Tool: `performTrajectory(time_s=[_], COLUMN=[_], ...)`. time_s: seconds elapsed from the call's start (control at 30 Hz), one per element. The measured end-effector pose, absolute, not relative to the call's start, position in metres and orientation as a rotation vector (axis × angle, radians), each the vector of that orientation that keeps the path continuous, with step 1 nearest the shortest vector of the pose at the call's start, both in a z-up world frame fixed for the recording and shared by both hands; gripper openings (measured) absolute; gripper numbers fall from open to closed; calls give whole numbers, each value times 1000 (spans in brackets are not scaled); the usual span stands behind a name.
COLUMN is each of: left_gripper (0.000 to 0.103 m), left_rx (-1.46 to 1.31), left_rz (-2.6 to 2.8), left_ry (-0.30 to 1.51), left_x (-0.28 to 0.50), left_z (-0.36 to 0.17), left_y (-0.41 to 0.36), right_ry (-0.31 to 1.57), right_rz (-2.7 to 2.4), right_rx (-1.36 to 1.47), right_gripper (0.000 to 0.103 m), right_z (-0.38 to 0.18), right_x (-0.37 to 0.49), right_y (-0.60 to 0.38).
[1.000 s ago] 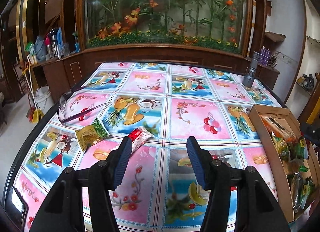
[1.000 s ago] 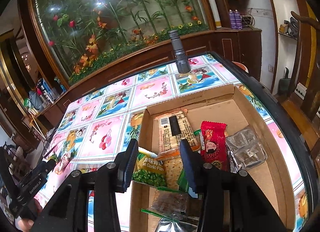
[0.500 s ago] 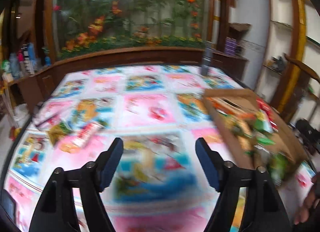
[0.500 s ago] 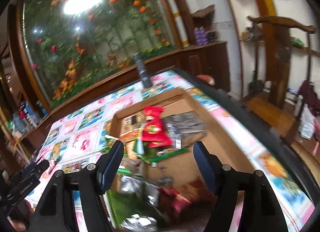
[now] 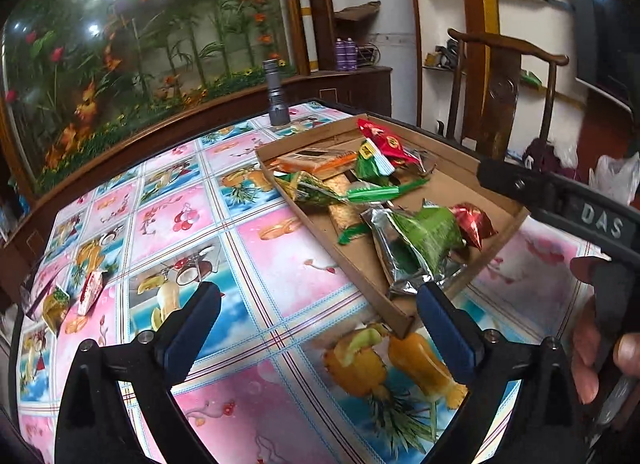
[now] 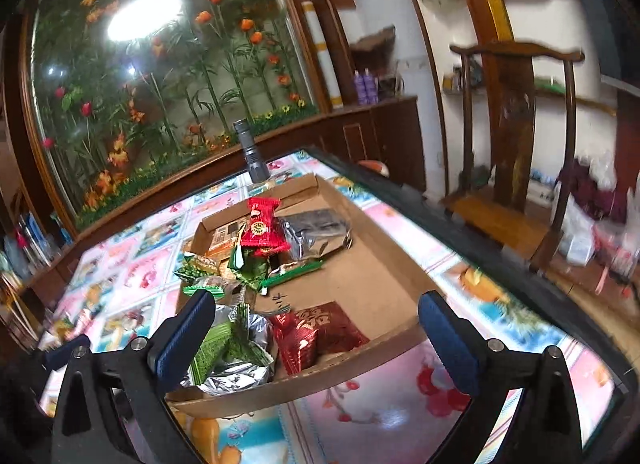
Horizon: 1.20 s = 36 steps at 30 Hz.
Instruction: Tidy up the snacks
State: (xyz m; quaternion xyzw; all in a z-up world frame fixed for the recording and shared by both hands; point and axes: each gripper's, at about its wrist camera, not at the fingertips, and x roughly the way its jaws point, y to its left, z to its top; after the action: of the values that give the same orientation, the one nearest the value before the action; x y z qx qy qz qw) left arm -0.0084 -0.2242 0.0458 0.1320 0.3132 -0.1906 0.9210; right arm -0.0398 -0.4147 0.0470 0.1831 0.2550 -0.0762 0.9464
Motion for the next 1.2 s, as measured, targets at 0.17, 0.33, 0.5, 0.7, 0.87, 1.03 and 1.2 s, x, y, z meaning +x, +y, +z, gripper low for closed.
performTrajectory(time_s=[0.17, 0.33, 0.5, 0.7, 0.87, 1.03, 1.2], left_gripper=[98, 98, 98, 101, 101, 101, 101], left_rx=[248, 199, 125, 80, 126, 60, 58], left_rz=[-393, -375, -336, -241, -222, -261, -156], left_ry=[680, 690, 759, 797, 797, 789, 752], left_x=[-8, -19, -31, -34, -39, -44, -47], left_z=[44, 48, 41, 33, 33, 38, 41], left_y=[-219, -199, -170, -142, -137, -121, -93], right_ry=[531, 560, 591, 630, 660, 646, 672], right_rz=[-143, -122, -147, -128, -131, -129, -75], right_rx=[368, 393, 433, 470, 449, 353, 255], right_gripper=[103, 103, 103, 103, 103, 103, 103], right_z=[46, 42, 39, 35, 36, 44, 47], right_x=[-40, -43, -48, -53, -56, -63, -55], right_y=[-413, -400, -392, -377, -367, -345, -319])
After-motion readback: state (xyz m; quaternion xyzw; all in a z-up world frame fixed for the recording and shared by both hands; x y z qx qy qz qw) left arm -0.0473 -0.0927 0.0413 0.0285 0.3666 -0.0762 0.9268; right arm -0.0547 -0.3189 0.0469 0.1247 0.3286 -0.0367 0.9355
